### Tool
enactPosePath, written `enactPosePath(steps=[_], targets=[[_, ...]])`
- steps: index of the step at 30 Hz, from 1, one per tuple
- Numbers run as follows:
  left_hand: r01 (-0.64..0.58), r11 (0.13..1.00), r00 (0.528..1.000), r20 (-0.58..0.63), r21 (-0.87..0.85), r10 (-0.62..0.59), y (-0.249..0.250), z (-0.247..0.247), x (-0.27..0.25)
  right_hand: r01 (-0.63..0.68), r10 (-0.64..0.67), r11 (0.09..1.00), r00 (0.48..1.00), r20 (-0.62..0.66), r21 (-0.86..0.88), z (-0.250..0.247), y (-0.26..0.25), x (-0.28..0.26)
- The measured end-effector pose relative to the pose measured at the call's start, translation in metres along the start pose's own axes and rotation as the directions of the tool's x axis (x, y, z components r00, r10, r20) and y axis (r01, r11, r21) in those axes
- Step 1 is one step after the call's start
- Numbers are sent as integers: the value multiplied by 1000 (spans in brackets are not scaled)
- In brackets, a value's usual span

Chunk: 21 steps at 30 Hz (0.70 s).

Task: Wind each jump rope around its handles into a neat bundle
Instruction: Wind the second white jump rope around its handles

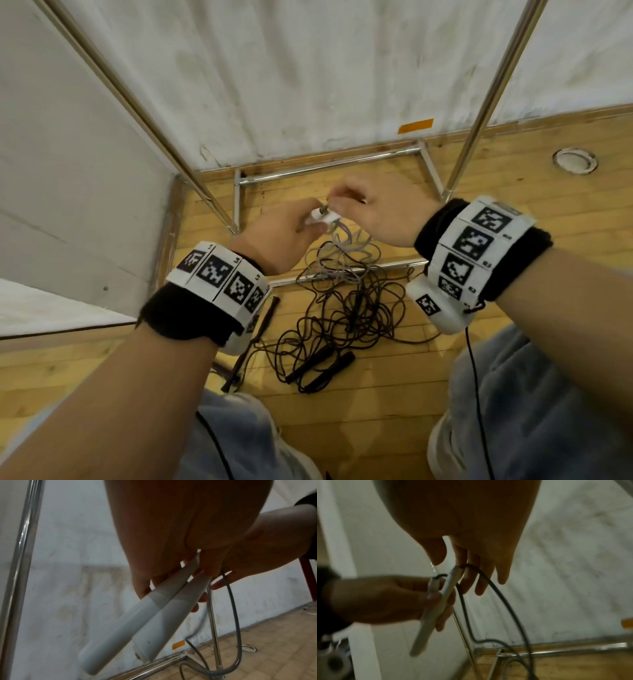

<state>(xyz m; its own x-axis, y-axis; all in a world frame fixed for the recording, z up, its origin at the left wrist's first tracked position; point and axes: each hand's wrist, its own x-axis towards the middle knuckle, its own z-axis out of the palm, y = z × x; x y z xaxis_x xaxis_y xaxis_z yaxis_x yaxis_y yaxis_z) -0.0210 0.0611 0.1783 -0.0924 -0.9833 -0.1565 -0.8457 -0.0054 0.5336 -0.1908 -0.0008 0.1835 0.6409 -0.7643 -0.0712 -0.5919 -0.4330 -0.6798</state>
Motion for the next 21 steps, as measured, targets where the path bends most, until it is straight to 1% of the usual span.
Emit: enactPosePath(steps=[2,5,6,8,10,12,16,21], targets=[[10,999,1000,5,51,-11,-2,0,0,0,2,996,1000,15,-94,2,-4,-1],[-3,1000,1000,-4,25,3,-5,-3,2,65,-61,984,998,35,-163,2,-9,4],[-15,1000,1000,-2,20,16,-6,-5,4,77,-72,986,997,38,-150,1,-11,5],[-38,999,999,-2,30,38,-6,-8,6,32,-31,999,999,23,-16,-2,-13,8],[-50,998,999,-9,35,50,-5,-11,7,-15,17,996,1000,-23,92,-6,-13,9],[-43,999,999,-11,25,43,-5,-14,7,-30,38,992,997,-60,121,-9,-12,8],[-19,1000,999,-38,-12,18,-8,-17,6,-20,40,986,992,-118,165,-15,-15,8],[41,998,999,-10,-37,-42,-11,-21,4,2,100,937,957,-272,350,-24,-19,16]])
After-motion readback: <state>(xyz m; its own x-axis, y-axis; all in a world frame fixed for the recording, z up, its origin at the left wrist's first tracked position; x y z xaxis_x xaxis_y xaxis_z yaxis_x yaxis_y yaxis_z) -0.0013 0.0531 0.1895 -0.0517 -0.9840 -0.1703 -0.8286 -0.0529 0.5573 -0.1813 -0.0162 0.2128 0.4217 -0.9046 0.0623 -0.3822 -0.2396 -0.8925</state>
